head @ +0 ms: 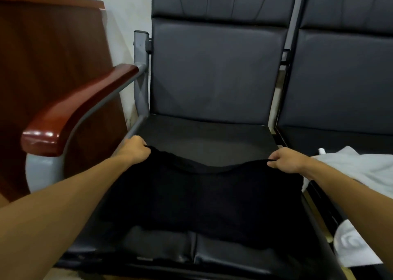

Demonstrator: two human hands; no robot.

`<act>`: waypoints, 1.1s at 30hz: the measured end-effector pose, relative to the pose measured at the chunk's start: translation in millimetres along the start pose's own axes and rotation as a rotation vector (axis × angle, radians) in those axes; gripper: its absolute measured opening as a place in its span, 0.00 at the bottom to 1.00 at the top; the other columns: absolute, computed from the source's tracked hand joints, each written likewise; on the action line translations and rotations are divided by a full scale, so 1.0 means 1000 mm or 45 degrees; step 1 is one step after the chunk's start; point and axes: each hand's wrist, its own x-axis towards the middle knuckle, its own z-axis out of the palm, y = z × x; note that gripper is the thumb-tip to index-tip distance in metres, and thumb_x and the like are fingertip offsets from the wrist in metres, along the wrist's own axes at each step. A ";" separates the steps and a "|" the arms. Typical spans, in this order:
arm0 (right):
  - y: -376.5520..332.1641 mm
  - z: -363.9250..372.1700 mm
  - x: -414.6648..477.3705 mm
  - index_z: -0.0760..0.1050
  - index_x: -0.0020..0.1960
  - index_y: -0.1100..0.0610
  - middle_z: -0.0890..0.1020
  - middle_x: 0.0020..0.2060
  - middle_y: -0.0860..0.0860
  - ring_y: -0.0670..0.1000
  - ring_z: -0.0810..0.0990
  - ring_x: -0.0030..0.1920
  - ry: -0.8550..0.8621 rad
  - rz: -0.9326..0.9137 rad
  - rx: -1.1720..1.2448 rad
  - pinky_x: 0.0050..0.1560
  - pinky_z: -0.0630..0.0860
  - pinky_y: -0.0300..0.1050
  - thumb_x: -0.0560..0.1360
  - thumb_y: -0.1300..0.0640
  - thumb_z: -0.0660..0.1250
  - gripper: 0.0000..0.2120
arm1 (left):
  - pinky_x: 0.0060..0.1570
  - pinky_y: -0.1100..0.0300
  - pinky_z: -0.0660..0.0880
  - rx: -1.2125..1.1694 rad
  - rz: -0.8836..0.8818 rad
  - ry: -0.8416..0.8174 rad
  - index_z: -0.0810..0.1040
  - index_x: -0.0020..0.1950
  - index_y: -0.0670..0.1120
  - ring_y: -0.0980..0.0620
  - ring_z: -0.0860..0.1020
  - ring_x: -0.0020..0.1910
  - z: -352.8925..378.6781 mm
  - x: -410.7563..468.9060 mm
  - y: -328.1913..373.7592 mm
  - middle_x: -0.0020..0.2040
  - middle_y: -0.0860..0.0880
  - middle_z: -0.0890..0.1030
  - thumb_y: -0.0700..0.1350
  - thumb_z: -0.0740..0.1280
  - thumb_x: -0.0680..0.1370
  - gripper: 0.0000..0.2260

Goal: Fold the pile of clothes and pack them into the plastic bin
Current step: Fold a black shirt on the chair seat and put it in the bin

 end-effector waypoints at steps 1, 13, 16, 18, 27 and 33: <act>0.002 0.004 0.004 0.81 0.53 0.57 0.81 0.51 0.52 0.53 0.78 0.59 0.032 -0.011 -0.102 0.62 0.69 0.43 0.79 0.57 0.64 0.08 | 0.40 0.55 0.75 0.031 -0.018 0.010 0.78 0.58 0.38 0.45 0.79 0.47 0.004 0.003 -0.003 0.51 0.40 0.80 0.39 0.63 0.79 0.10; 0.011 0.004 -0.021 0.72 0.66 0.54 0.77 0.62 0.52 0.52 0.76 0.61 0.044 -0.024 -0.371 0.59 0.73 0.41 0.72 0.62 0.69 0.23 | 0.72 0.49 0.54 0.613 0.600 0.063 0.56 0.76 0.49 0.42 0.55 0.74 0.054 -0.069 0.022 0.75 0.45 0.53 0.51 0.65 0.76 0.31; 0.016 0.005 -0.033 0.70 0.67 0.58 0.74 0.63 0.55 0.56 0.75 0.62 0.152 0.006 -0.438 0.61 0.74 0.47 0.73 0.65 0.65 0.23 | 0.75 0.47 0.48 0.607 0.689 -0.428 0.52 0.78 0.53 0.45 0.48 0.77 0.079 -0.098 0.037 0.78 0.50 0.49 0.54 0.56 0.81 0.27; 0.026 0.007 -0.042 0.69 0.65 0.60 0.74 0.61 0.58 0.58 0.76 0.59 0.299 0.030 -0.511 0.59 0.75 0.51 0.74 0.66 0.65 0.20 | 0.75 0.43 0.44 0.638 0.629 -0.671 0.49 0.79 0.56 0.47 0.44 0.78 0.090 -0.108 0.038 0.79 0.54 0.46 0.55 0.49 0.83 0.24; 0.063 0.014 -0.076 0.79 0.49 0.65 0.83 0.43 0.62 0.62 0.81 0.46 0.682 0.084 0.013 0.45 0.76 0.48 0.78 0.62 0.61 0.10 | 0.75 0.41 0.44 0.742 0.574 -0.687 0.50 0.79 0.54 0.48 0.46 0.78 0.090 -0.114 0.045 0.79 0.53 0.47 0.51 0.49 0.83 0.24; 0.061 0.021 -0.090 0.76 0.34 0.61 0.81 0.28 0.54 0.50 0.78 0.27 0.244 0.186 0.058 0.30 0.71 0.40 0.77 0.39 0.61 0.27 | 0.72 0.53 0.60 0.601 0.754 -0.553 0.60 0.77 0.47 0.48 0.61 0.73 0.104 -0.118 0.062 0.75 0.49 0.61 0.44 0.54 0.82 0.22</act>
